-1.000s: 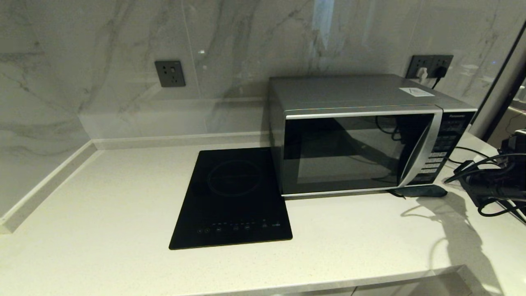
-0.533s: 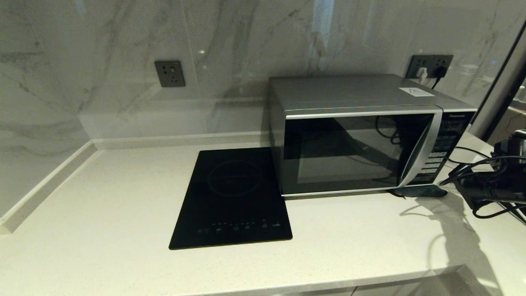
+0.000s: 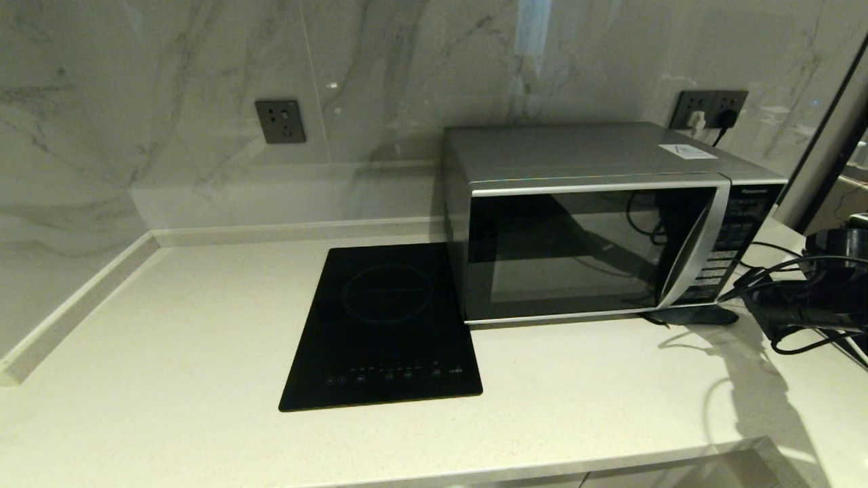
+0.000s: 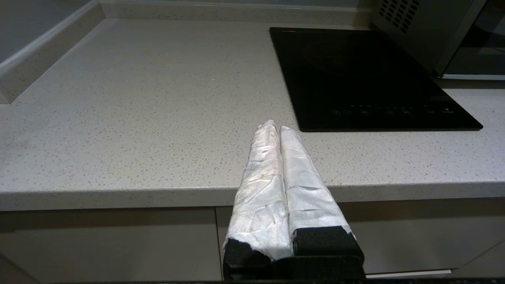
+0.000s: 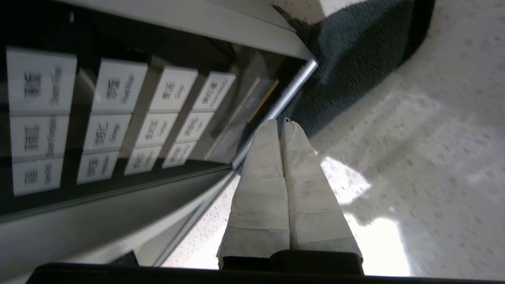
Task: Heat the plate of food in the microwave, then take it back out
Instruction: Close the microwave oven
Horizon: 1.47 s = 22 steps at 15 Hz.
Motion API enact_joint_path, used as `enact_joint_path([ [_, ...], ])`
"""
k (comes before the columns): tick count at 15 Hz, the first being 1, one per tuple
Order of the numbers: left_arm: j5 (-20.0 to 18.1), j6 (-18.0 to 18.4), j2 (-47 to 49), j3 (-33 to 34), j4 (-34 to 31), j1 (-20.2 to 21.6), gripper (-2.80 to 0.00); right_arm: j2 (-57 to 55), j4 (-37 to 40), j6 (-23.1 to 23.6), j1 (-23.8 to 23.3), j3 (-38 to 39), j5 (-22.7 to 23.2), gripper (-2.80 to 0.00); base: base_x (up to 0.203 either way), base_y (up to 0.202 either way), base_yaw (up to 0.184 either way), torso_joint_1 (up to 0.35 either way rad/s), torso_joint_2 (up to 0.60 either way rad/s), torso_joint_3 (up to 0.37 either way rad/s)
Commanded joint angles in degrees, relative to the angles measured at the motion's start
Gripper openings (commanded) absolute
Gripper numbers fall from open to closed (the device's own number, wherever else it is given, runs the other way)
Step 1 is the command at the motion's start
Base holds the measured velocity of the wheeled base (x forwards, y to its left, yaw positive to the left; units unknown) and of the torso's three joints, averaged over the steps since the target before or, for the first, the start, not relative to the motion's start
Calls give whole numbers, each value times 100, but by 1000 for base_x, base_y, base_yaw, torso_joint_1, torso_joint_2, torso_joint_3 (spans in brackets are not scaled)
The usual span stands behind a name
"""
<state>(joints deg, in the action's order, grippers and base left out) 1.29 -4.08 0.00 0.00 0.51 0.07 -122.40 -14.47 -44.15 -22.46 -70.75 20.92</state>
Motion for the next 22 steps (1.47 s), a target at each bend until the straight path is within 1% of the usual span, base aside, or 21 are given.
enact_joint_path([
  [1,3,-5,9,0,2,1,-280,-116,-15,-50,48,-126,26,-280,0,0,0,0,0,0],
  [9,3,-5,9,0,2,1,-280,-259,-21,-59,128,-334,44,-280,0,0,0,0,0,0],
  [22,3,-5,9,0,2,1,-280,-346,-21,-67,145,-448,44,-280,0,0,0,0,0,0],
])
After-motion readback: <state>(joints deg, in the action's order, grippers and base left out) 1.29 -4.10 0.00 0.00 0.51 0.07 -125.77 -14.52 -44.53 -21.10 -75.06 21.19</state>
